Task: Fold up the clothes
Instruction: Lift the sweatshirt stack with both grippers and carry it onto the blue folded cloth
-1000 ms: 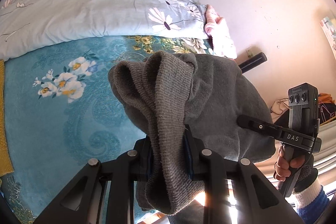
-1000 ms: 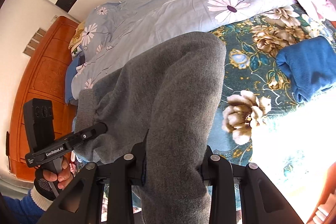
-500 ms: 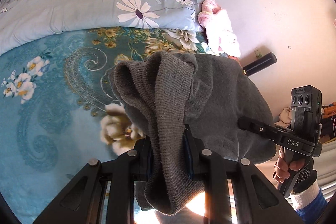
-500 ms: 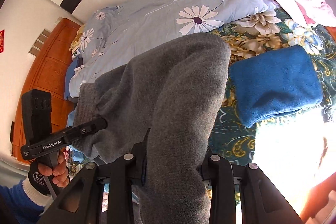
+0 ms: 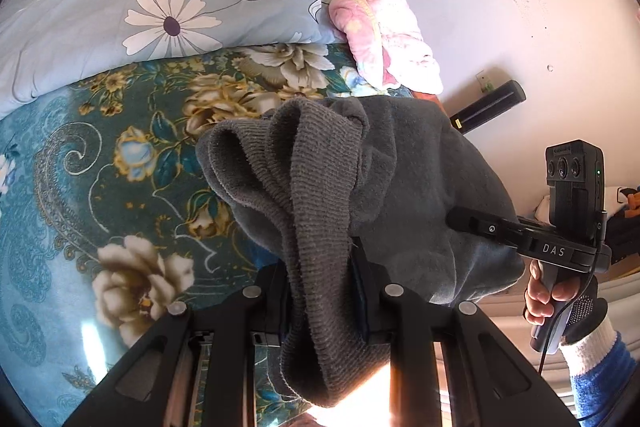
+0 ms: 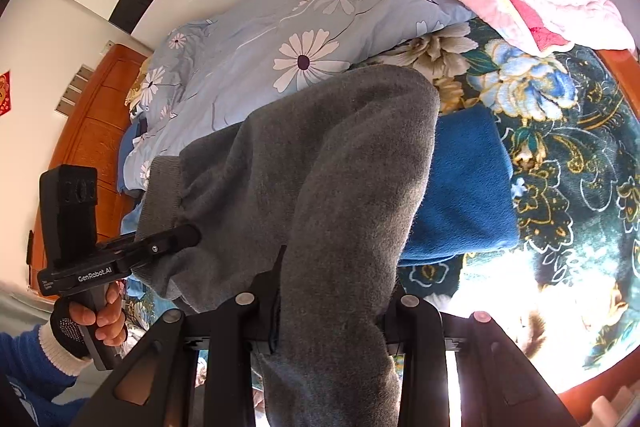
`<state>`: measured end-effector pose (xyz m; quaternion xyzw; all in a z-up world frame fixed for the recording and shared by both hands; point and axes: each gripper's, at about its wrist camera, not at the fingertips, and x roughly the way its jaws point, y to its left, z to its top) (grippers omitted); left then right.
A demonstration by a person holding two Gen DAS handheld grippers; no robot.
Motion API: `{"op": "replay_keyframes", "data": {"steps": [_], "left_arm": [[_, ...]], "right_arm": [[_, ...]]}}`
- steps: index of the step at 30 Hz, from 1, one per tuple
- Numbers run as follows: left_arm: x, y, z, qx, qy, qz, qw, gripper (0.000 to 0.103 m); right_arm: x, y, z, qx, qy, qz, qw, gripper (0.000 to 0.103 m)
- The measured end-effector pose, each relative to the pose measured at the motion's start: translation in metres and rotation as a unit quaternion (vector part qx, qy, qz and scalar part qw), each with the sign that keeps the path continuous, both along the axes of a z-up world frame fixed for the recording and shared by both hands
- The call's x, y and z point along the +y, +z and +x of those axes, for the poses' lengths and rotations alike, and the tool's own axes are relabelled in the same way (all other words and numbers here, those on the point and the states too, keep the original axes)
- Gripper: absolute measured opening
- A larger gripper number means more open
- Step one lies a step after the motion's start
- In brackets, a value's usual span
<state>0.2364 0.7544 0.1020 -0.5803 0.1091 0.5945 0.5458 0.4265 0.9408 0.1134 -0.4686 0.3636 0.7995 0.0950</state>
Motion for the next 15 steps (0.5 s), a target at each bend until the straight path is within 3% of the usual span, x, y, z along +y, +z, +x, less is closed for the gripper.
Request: {"op": "replay_keyframes", "data": {"steps": [7,15], "left_arm": [[0.05,-0.031,0.002,0.0,0.002,-0.012,0.9999,0.026],[0.078,-0.069,0.001,-0.007,0.019,-0.025,0.9995,0.026]], "right_arm": [[0.049,-0.031,-0.02,-0.016,0.032,0.012,0.999,0.035],[0.082,-0.071,-0.032,-0.025,0.048,0.012,0.998,0.035]]}}
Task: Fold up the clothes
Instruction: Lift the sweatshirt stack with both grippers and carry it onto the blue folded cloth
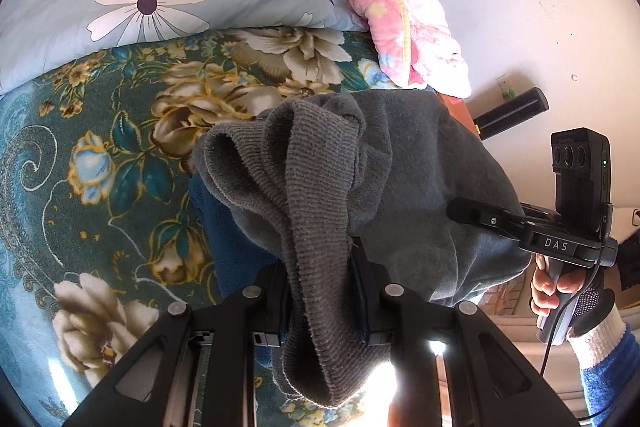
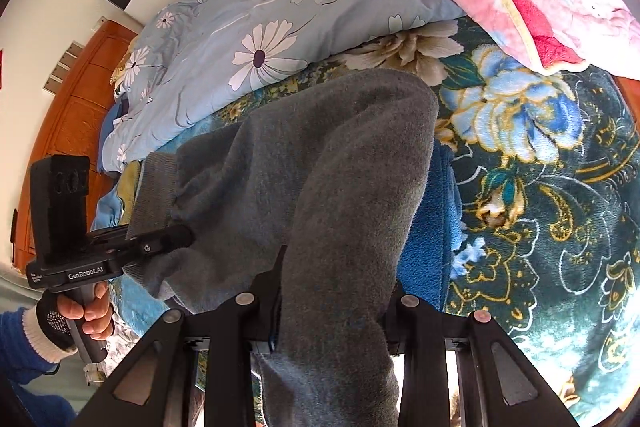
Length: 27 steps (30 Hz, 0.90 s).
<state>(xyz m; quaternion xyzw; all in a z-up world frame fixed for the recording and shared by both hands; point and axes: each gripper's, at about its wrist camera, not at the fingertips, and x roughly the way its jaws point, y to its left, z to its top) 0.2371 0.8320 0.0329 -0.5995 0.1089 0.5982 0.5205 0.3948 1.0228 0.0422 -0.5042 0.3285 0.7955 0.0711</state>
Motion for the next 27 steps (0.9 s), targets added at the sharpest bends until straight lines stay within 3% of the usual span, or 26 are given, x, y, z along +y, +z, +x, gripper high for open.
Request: {"op": "replay_keyframes", "data": {"steps": [11,18,27], "left_arm": [[-0.007,-0.042,0.001,-0.033,0.016,-0.016,0.9992,0.029],[-0.002,-0.056,0.001,-0.034,0.021,-0.03,0.9987,0.032],[-0.004,-0.041,0.002,-0.026,0.008,-0.04,0.9988,0.037]], "right_arm": [[0.009,-0.044,0.004,-0.011,-0.002,-0.019,1.0,0.037],[0.01,-0.059,0.007,-0.02,-0.011,-0.022,1.0,0.04],[0.004,-0.048,0.006,-0.032,-0.01,-0.007,0.999,0.044]]}}
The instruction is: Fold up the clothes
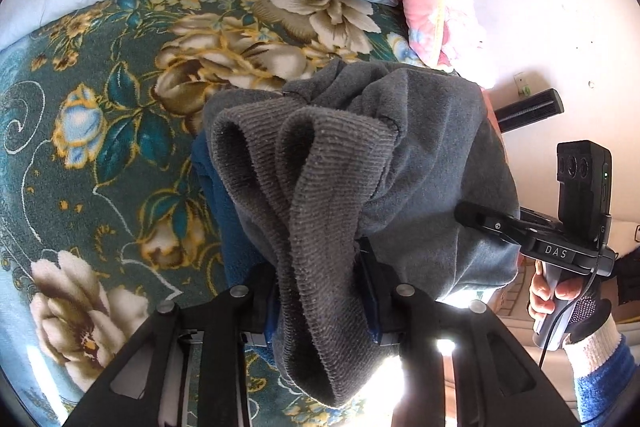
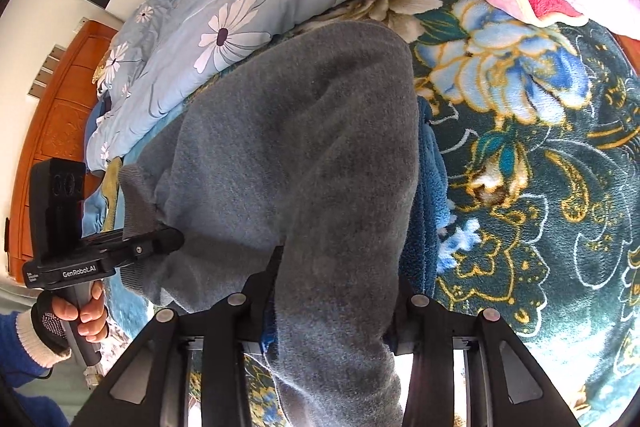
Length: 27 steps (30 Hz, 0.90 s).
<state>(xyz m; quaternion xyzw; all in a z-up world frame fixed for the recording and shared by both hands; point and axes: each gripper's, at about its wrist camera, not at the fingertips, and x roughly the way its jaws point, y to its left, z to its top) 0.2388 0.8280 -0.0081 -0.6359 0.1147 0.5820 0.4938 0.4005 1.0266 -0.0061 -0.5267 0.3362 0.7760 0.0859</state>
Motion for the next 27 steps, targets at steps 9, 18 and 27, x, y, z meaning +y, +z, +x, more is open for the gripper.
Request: {"op": "replay_keyframes", "data": {"steps": [9,18,27], "left_arm": [[-0.021,0.043,-0.014,0.073,0.013,-0.009,0.9972,0.053],[-0.003,0.092,0.003,0.136,-0.013,0.038,0.9898,0.055],[0.033,0.06,0.022,0.134,-0.067,0.017,0.9886,0.016]], "right_arm": [[-0.001,0.038,0.021,-0.011,-0.029,0.061,0.998,0.061],[-0.02,0.084,0.019,0.008,-0.049,0.127,0.991,0.055],[-0.014,0.061,-0.03,0.0,-0.042,0.121,0.992,0.014]]}}
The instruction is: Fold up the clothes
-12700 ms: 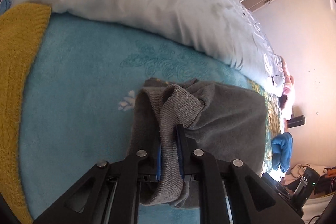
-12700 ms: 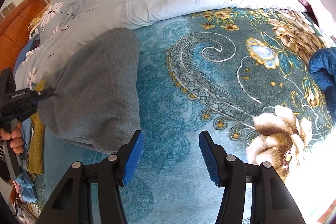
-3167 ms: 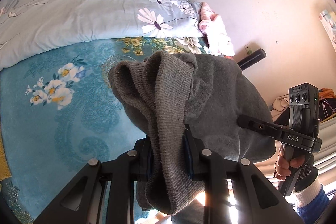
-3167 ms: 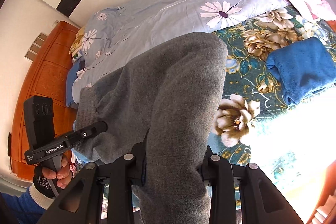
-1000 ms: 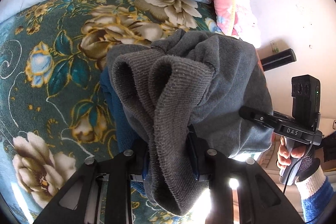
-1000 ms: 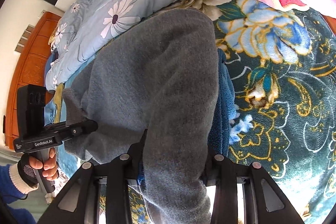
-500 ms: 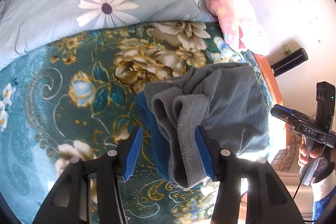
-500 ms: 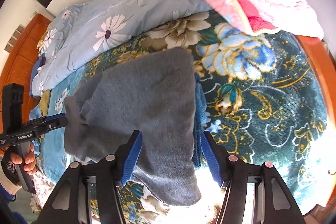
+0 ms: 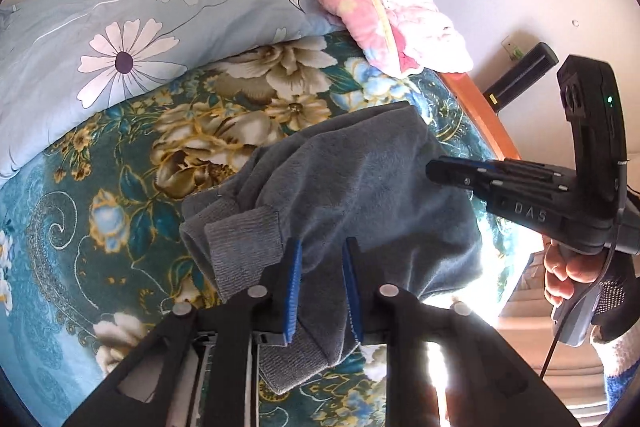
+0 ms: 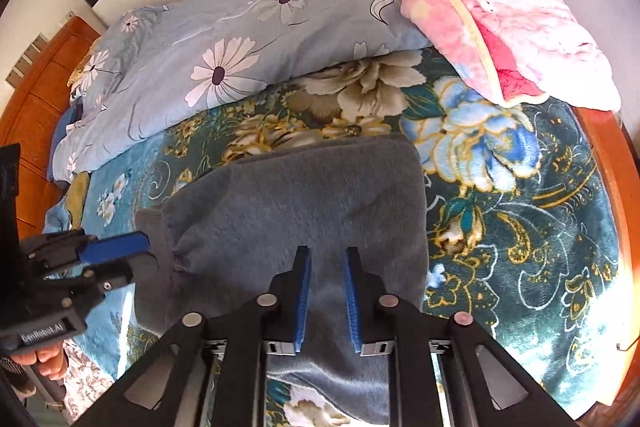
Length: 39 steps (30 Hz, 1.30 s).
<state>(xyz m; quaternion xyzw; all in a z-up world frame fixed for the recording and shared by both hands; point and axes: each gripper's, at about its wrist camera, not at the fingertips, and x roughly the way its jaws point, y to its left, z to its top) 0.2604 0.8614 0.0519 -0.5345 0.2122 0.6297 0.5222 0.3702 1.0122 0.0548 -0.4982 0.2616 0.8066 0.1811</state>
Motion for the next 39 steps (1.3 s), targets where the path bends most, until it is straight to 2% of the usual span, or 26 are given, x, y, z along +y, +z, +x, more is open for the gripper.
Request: {"op": "replay_keyframes", "data": {"steps": [5,10,13,16,20,25,31,39], "left_arm": [[-0.001,-0.02,-0.021,-0.009,0.04,-0.02,0.9989,0.014],[0.002,-0.039,-0.032,-0.019,0.049,-0.041,0.9978,0.012],[0.006,-0.041,-0.033,-0.016,0.043,-0.049,0.9978,0.011],[0.006,-0.032,-0.03,-0.013,0.036,-0.045,0.9983,0.011],[-0.005,-0.011,-0.019,-0.014,0.03,-0.026,0.9991,0.011],[-0.024,0.0,0.007,-0.01,0.002,-0.016,0.9998,0.011],[-0.038,-0.03,0.017,-0.022,0.001,-0.057,0.9981,0.011],[-0.039,-0.046,0.01,-0.033,0.012,-0.068,0.9971,0.011]], "right_arm": [[0.017,-0.009,-0.018,-0.007,-0.007,0.004,1.0,0.012],[0.027,-0.03,-0.025,-0.024,-0.008,-0.013,1.0,0.009],[0.031,-0.037,-0.025,-0.025,-0.014,-0.023,0.999,0.01],[0.031,-0.029,-0.022,-0.014,-0.016,-0.025,0.999,0.01],[0.018,-0.004,-0.006,0.007,-0.016,-0.014,1.0,0.012],[-0.011,0.007,0.025,0.0,-0.015,-0.015,1.0,0.012],[-0.026,-0.016,0.05,-0.034,-0.028,-0.029,0.999,0.012],[-0.026,-0.04,0.057,-0.058,-0.037,-0.039,0.997,0.01]]}}
